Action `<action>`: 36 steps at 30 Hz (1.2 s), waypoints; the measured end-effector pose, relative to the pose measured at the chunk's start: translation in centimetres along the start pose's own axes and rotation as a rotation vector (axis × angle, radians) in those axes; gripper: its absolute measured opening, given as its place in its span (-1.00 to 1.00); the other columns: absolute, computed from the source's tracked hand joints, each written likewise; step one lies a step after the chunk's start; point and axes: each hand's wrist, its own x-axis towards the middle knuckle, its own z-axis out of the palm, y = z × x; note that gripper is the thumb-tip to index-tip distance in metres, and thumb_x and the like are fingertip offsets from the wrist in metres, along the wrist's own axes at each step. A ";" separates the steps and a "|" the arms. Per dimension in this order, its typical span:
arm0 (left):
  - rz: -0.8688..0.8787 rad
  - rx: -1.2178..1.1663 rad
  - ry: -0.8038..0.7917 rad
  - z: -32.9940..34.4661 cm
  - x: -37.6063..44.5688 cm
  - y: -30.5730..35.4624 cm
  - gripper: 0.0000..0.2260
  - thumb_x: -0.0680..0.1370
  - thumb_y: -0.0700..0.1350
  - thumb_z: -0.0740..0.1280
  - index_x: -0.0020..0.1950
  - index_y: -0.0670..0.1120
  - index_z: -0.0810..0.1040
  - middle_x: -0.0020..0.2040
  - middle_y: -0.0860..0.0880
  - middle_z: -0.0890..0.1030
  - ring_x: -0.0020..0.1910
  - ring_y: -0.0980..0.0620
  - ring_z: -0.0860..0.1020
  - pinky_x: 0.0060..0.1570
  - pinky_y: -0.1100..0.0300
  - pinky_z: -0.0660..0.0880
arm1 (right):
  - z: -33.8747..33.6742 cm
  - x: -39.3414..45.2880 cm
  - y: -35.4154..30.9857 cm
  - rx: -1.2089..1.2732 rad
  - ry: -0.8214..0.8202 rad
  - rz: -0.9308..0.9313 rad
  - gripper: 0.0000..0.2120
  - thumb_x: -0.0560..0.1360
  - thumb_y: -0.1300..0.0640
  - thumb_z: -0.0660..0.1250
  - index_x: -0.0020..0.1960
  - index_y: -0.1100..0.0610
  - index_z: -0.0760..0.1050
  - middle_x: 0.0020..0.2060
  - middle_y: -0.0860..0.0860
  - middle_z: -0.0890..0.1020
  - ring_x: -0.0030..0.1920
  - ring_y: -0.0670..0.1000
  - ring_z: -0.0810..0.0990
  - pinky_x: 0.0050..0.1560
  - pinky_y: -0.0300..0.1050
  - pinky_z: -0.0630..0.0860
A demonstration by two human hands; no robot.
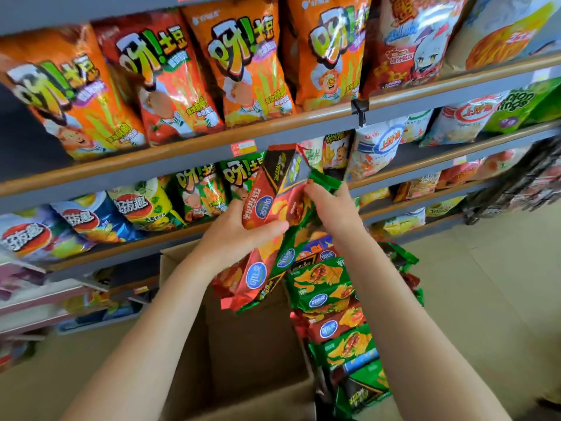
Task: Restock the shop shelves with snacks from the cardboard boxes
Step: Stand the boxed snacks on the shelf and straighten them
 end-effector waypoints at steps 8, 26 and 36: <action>-0.359 -0.948 -0.242 -8.4 -9.3 -12.8 -0.67 0.50 0.16 0.30 0.09 -0.01 0.66 -0.11 -0.05 0.74 -0.22 0.03 0.71 -0.21 0.20 0.62 | 15.0 -9.4 -0.7 -0.149 -0.092 0.001 -0.14 0.26 -0.37 0.32 0.41 0.12 0.40 0.30 0.09 0.55 0.31 0.14 0.51 0.36 0.02 0.41; -0.257 -1.302 0.007 -24.7 -16.9 -23.5 -0.68 0.41 -0.01 0.36 -0.01 -0.19 0.73 -0.07 -0.22 0.72 -0.21 -0.14 0.70 -0.10 0.01 0.59 | 32.1 -24.6 0.9 0.091 -0.609 0.106 -0.53 0.49 -0.02 0.46 0.34 0.01 0.42 0.11 0.05 0.70 0.09 0.10 0.70 0.12 0.03 0.61; -0.277 -1.193 0.192 -21.4 -15.1 -20.3 -0.67 0.54 0.05 0.32 0.16 -0.14 0.62 -0.19 -0.12 0.72 -0.31 -0.06 0.70 -0.16 0.06 0.51 | 26.9 -19.6 2.2 0.263 -0.527 0.138 -0.51 0.44 -0.13 0.41 0.29 0.06 0.48 0.09 0.11 0.70 0.10 0.16 0.69 0.25 0.27 0.53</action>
